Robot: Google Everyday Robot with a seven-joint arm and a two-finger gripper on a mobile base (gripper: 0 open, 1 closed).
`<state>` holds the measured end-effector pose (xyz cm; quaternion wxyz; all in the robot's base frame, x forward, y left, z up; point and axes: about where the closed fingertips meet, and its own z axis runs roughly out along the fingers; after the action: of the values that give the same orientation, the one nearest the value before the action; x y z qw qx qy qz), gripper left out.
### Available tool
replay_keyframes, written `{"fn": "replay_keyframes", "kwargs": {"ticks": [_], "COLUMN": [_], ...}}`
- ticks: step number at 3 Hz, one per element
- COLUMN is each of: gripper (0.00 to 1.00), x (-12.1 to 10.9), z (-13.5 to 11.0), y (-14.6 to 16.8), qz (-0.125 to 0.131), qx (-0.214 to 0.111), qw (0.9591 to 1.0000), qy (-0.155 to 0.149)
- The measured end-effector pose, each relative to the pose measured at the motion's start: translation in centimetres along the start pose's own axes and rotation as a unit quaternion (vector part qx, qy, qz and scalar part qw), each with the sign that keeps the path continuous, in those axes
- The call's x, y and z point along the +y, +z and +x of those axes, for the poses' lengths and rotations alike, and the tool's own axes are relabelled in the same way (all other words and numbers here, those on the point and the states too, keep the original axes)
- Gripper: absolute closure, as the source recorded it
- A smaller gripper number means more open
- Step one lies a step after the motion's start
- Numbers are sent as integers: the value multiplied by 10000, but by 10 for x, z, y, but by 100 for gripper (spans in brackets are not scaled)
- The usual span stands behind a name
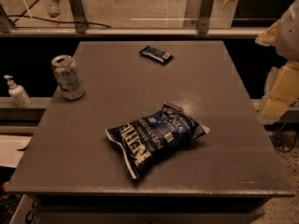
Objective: Move rxbar blueberry near 7up can
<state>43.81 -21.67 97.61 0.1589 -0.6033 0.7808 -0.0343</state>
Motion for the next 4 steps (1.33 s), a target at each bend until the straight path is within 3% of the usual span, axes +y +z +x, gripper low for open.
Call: {"fn": "replay_keyframes", "kwargs": {"ticks": [1, 2, 3, 4], "gripper": [0, 0, 0, 0], "x": [-1, -1, -19, -44], "z": [-1, -2, -11, -36], "y": [0, 16, 49, 87], "qz": [47, 105, 327, 580], "qx": [-70, -339, -592, -827], "qw": [10000, 9993, 9966, 9915], "qy": [-11, 111, 463, 819]}}
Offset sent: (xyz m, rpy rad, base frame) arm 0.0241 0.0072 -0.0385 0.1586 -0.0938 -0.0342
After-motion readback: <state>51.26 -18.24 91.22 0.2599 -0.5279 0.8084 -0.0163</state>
